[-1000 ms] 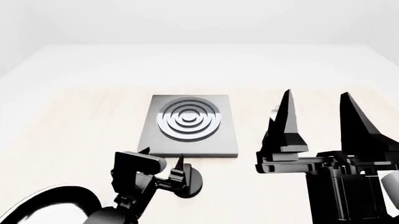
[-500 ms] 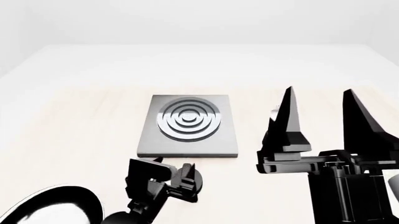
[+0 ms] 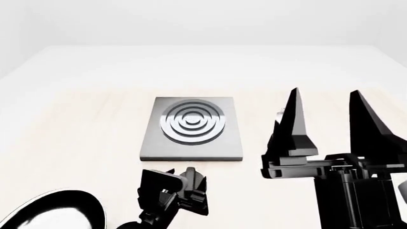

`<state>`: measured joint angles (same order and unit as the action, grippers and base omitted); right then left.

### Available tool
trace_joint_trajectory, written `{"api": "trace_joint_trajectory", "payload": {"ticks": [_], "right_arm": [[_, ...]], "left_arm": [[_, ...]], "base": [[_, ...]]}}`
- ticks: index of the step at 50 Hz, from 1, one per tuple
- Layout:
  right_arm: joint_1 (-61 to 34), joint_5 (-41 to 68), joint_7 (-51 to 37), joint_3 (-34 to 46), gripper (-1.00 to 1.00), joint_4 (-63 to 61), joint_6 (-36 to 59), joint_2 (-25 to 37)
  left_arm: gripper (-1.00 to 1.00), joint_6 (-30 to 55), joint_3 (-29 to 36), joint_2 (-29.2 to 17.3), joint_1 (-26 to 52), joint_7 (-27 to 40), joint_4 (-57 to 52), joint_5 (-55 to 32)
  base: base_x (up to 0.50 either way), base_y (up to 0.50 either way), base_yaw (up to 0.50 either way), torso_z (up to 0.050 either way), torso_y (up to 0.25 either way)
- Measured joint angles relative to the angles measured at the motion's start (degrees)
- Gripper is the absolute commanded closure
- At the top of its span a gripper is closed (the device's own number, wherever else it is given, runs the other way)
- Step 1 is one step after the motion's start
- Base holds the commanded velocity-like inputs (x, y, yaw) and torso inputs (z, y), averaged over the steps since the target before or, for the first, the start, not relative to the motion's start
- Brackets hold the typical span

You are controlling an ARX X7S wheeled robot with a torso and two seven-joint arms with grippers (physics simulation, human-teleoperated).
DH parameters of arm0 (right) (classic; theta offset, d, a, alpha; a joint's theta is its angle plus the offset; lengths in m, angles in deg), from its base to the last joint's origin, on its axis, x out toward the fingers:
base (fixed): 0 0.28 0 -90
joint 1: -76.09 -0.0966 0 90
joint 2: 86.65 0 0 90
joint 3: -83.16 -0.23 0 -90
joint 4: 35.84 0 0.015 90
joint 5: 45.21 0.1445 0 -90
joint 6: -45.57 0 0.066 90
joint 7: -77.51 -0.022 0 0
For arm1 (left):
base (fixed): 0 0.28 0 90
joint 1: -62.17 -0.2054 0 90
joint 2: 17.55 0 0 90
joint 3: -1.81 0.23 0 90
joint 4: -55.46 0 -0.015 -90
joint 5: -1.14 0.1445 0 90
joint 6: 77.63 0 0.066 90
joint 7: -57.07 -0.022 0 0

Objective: Turn on the stove and put the moka pot on it.

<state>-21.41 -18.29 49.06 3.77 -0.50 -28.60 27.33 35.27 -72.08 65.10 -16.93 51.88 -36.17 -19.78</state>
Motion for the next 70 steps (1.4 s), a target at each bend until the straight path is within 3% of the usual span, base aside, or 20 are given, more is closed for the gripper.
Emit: {"api": "trace_joint_trajectory", "payload": {"ticks": [70], "right_arm": [[0.2,0.8,-1.3,1.6,-1.00,0.0,-1.9,1.9]], "left_arm": [[-1.00,1.4,3.7,0.3,3.6,4.0,8.0,-2.3]], "base": [[0.00,0.00,0.00,0.000,0.000]]}}
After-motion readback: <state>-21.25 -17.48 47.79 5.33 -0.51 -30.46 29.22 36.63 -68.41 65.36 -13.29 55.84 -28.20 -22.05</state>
